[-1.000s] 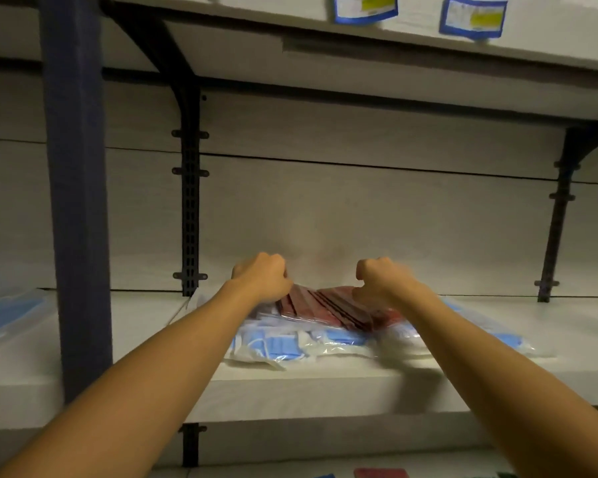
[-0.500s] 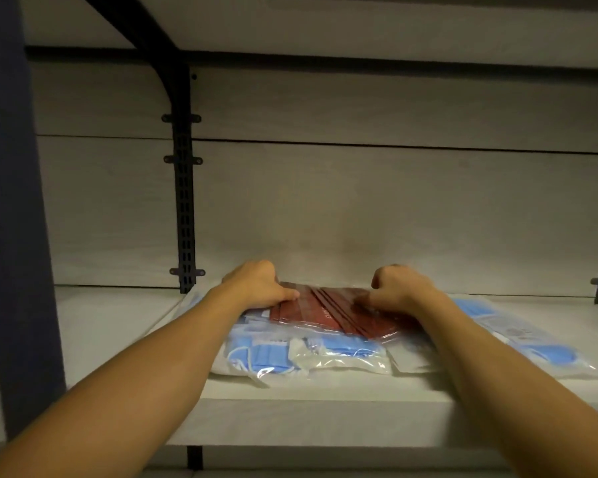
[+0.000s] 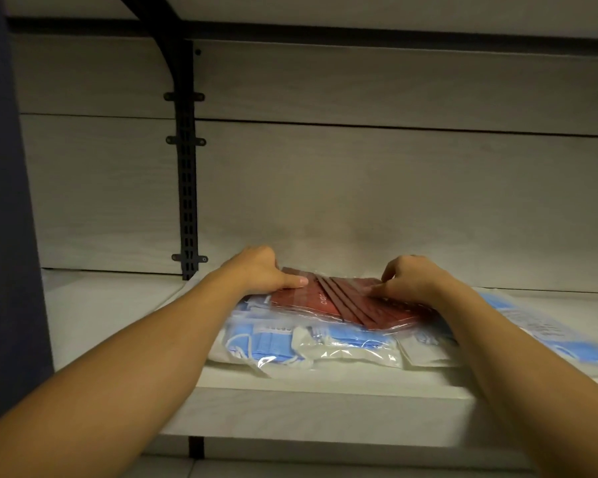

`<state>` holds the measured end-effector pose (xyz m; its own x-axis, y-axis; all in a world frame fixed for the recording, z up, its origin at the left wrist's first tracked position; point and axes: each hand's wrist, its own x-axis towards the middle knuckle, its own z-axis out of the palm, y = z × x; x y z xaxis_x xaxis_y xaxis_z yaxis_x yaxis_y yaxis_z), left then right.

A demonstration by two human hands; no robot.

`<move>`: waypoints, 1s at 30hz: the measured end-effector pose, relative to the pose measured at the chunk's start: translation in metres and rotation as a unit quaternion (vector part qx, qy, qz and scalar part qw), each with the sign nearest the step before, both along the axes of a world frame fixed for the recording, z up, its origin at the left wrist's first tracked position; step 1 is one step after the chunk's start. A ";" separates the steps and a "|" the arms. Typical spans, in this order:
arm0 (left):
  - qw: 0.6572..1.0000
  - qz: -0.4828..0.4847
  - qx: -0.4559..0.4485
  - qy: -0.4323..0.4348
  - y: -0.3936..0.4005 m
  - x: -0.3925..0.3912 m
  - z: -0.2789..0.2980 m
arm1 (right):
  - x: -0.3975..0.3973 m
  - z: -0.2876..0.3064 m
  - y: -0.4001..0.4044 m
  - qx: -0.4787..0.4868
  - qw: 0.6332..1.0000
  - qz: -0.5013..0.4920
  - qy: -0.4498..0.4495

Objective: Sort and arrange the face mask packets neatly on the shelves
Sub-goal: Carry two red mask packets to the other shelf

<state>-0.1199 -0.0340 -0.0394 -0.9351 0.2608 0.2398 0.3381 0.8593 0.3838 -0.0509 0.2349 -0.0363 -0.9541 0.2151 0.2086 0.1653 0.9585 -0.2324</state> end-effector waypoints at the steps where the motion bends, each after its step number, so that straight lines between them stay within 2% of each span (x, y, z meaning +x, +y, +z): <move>1: 1.000 -0.004 0.011 -0.001 0.000 0.000 0.000 | 0.000 0.000 0.000 -0.007 1.000 0.002 0.002; 6: 0.996 -0.025 0.085 0.004 0.000 0.006 0.005 | 0.000 0.001 0.001 -0.101 0.994 0.011 0.034; 11: 0.994 -0.016 0.097 0.039 0.001 0.009 0.008 | 0.001 0.003 0.004 -0.215 0.974 0.007 0.071; 15: 0.994 -0.003 0.103 0.041 0.000 0.009 0.007 | 0.004 0.005 0.001 -0.306 0.945 0.014 0.112; 19: 0.992 0.003 0.111 0.053 0.000 0.006 0.004 | 0.014 0.012 -0.008 -0.392 0.912 0.043 0.112; 24: 0.989 -0.037 0.136 0.040 0.001 0.011 0.004 | 0.027 0.018 -0.014 -0.410 0.907 0.078 0.051; 30: 0.986 -0.061 0.153 -0.009 -0.002 0.023 0.006 | 0.027 0.017 -0.014 -0.434 0.894 0.111 0.030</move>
<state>-0.0970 -0.0359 -0.0331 -0.9060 0.2900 0.3084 0.4228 0.6548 0.6264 -0.0243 0.2204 -0.0192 -0.9859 0.1278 0.1082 -0.0449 0.4205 -0.9062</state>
